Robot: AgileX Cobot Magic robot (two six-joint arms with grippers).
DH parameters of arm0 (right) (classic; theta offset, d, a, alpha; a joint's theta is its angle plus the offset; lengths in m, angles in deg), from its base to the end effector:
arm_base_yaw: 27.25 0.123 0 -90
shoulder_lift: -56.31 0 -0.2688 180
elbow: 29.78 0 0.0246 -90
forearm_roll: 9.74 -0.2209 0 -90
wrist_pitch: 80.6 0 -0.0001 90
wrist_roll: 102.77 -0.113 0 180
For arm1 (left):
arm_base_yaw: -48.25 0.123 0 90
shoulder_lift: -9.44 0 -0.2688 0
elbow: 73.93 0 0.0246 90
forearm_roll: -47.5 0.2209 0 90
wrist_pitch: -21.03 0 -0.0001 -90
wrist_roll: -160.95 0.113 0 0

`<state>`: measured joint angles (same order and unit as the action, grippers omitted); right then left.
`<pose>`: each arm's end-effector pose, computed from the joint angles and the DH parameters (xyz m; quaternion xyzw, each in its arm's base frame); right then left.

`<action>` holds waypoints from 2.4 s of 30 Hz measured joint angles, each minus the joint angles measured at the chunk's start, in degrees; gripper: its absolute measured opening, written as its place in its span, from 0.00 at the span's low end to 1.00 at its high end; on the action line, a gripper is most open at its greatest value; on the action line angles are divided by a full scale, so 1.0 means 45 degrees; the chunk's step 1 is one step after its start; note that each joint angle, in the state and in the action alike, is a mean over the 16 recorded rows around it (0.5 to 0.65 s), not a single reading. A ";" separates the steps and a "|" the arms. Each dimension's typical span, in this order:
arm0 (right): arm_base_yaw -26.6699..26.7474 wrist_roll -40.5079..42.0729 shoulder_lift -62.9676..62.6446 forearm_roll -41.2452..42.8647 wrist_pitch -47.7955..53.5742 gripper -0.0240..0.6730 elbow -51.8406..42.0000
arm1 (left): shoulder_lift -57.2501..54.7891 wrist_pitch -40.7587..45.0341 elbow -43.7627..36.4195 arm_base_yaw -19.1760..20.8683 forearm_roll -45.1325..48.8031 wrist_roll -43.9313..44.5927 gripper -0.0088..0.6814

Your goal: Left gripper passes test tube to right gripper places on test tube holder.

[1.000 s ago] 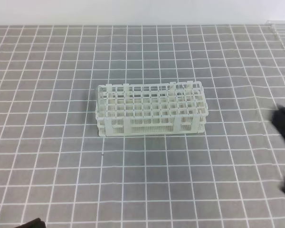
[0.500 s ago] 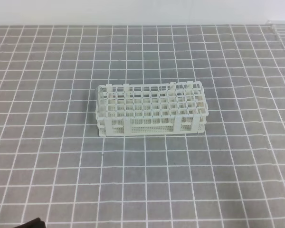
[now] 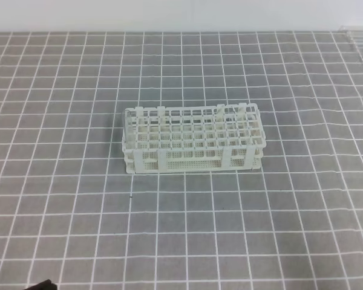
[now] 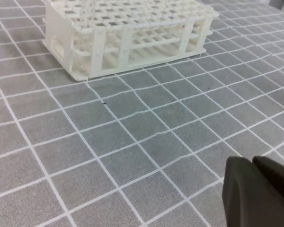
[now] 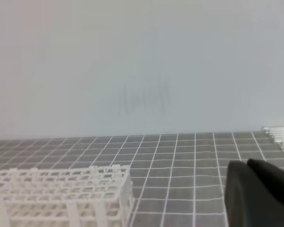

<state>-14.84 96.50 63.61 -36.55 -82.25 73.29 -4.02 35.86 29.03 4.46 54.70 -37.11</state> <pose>0.0616 0.0121 0.2180 -0.0233 0.6606 0.1257 0.7398 0.0521 -0.0449 0.1785 0.2142 0.7650 -0.2685 0.5447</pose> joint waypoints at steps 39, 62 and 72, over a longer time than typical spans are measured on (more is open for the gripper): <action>-0.0084 -0.3212 0.0000 0.4057 0.4453 0.02 0.0000 | -0.0013 0.0108 -0.0042 0.0003 0.0209 0.0000 0.01; -0.0084 -0.3205 0.0000 0.4047 0.4452 0.02 0.0000 | -0.0006 -0.0153 -0.0042 0.1255 -0.0456 0.2300 0.01; -0.0084 -0.3222 0.0000 0.4047 0.4452 0.02 0.0000 | 0.0026 -0.0745 -0.0042 0.5306 -0.2299 0.5269 0.01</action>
<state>-15.22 82.01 63.61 -18.34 -62.22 73.29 -3.90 32.51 28.84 28.33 44.35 -13.40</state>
